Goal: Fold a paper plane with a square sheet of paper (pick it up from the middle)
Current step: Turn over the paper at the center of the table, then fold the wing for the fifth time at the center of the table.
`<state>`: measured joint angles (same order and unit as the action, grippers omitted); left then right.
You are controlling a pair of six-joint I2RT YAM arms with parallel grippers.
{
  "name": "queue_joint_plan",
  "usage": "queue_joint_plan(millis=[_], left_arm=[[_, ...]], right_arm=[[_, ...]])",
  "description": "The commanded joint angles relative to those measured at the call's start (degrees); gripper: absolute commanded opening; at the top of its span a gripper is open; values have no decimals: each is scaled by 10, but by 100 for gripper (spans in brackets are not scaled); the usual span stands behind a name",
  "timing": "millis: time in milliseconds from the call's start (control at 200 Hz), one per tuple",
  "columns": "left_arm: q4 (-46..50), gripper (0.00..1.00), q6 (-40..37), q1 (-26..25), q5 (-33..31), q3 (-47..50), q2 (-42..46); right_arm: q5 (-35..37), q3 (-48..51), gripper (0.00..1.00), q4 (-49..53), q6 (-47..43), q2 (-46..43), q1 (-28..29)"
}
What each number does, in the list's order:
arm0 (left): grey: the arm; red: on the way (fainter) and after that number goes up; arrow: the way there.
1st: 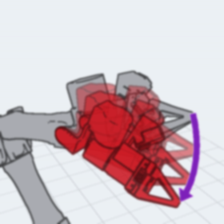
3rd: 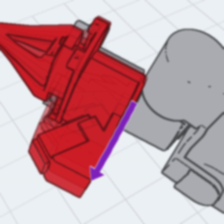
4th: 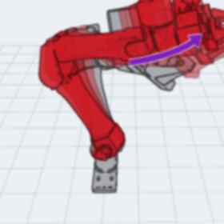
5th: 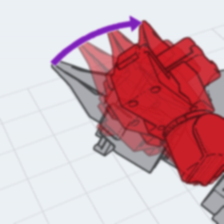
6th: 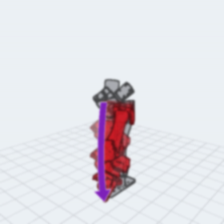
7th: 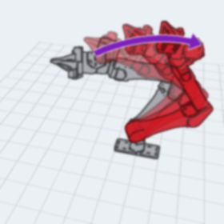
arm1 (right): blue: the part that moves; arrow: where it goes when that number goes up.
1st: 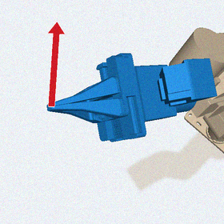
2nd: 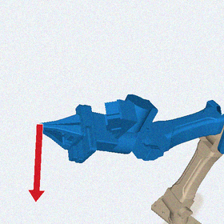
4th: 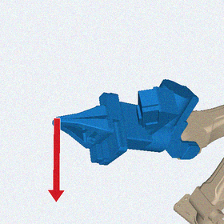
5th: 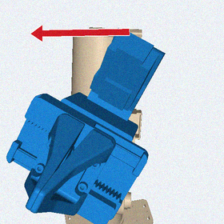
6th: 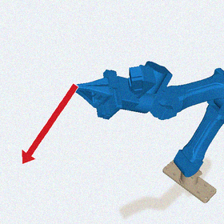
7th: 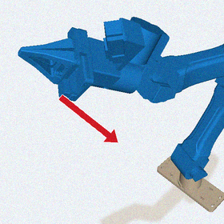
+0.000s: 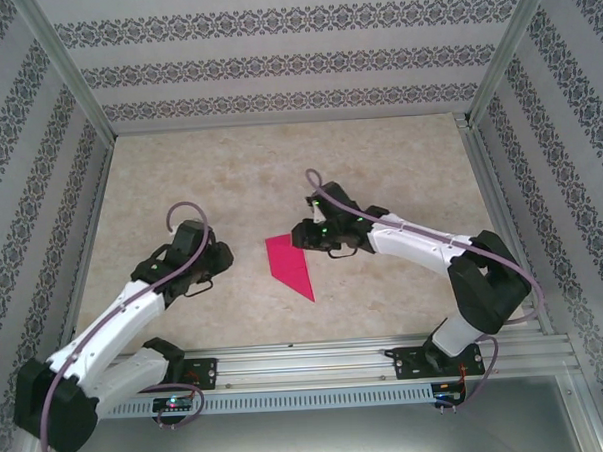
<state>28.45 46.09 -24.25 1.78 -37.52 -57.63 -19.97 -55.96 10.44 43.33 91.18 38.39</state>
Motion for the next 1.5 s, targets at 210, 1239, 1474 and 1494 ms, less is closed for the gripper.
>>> queue_joint_plan(millis=[210,1239,1474,1494], left_arm=[[-102,45,-6,7,218,-55,-197],[-183,52,11,7,325,-105,-369],[-200,52,10,7,337,-116,-394],[-204,52,10,7,340,-117,-398]], right_arm=[[-190,78,8,-181,48,55,-5],[-184,142,11,-200,15,152,-48],[-203,155,12,-238,32,172,-60],[-203,156,12,-239,32,173,-61]])
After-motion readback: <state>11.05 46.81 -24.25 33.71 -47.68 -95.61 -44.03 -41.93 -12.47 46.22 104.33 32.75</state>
